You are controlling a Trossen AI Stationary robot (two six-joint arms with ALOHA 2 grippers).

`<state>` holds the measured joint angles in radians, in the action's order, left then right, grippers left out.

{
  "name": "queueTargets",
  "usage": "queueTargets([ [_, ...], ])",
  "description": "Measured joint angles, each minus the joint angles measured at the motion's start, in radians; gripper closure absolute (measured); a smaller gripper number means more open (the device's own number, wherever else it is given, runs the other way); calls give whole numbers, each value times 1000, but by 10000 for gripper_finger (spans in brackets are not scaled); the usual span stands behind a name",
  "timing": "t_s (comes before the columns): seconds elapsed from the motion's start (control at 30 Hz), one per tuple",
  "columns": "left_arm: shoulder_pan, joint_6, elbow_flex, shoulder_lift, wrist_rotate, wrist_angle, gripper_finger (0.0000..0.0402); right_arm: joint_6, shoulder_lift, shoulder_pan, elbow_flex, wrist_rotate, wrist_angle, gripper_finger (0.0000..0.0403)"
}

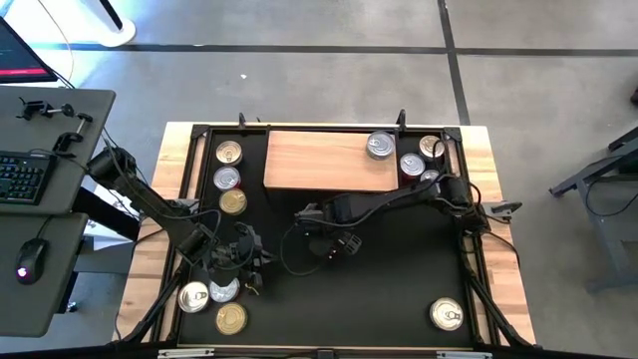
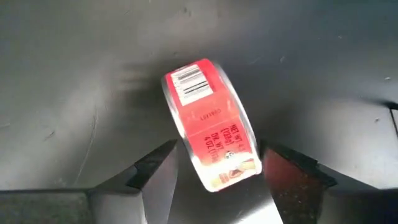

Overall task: Stack canned seafood by type on shelf
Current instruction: Put the red tuna can on the shelf

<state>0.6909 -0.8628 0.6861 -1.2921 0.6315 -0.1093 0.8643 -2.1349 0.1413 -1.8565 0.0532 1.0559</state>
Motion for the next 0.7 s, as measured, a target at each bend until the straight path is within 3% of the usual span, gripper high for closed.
queueTargets([
  [0.47,11,1,0,0,0,-6,401,-16,-64,-2,0,24,-26,192],
  [0.7,11,24,0,0,2,-7,401,-71,-57,11,-1,85,-44,282],
])
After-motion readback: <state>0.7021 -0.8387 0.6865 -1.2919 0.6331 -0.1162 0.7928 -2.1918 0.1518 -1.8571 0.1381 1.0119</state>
